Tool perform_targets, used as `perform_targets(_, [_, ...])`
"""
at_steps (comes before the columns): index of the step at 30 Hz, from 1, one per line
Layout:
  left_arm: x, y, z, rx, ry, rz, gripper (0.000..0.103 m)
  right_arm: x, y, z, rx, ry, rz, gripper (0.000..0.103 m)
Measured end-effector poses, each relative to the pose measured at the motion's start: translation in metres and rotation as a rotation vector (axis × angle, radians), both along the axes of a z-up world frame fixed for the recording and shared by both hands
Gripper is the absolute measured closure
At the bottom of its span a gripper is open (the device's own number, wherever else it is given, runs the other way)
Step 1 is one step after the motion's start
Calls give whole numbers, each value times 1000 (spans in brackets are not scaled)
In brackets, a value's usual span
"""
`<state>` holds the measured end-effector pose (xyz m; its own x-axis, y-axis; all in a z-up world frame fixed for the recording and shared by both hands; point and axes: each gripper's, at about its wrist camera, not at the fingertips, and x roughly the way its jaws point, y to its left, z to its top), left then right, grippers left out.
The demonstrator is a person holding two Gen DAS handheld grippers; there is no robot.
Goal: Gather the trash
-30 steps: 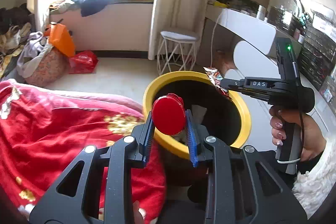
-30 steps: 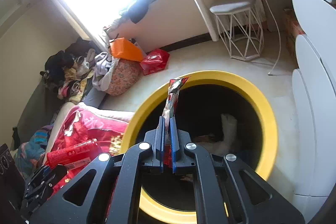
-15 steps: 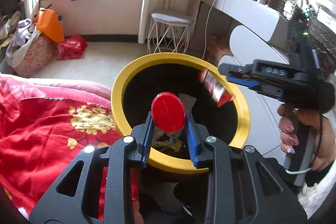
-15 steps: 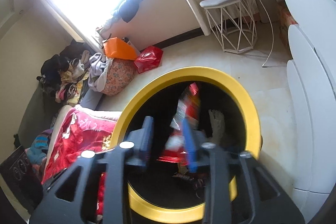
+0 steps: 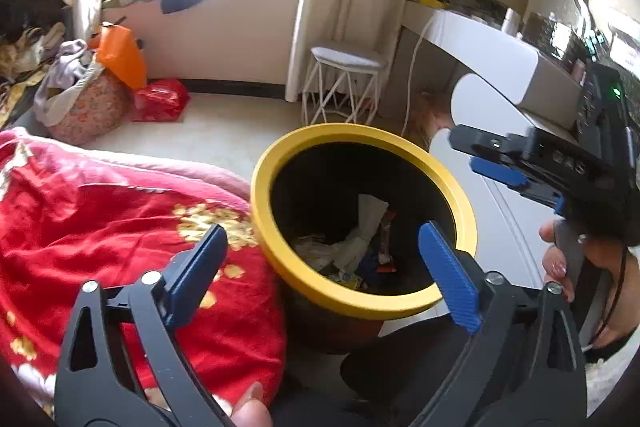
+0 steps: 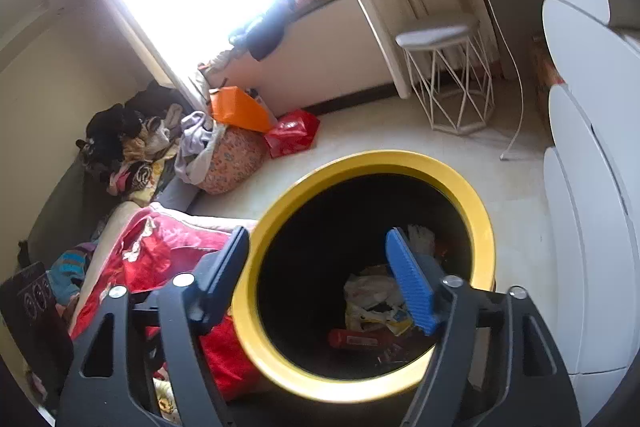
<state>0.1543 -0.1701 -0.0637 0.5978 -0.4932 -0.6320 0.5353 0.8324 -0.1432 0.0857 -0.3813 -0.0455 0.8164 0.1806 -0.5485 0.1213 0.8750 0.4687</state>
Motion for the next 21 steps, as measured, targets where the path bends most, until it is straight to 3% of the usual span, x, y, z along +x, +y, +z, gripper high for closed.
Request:
perform_targets(9, [-28, 47, 10, -36, -32, 141, 11, -41, 47, 20, -158, -126, 42, 7])
perform_targets(21, [-78, 97, 30, -58, -167, 304, 11, -100, 91, 27, -332, -376, -33, 7])
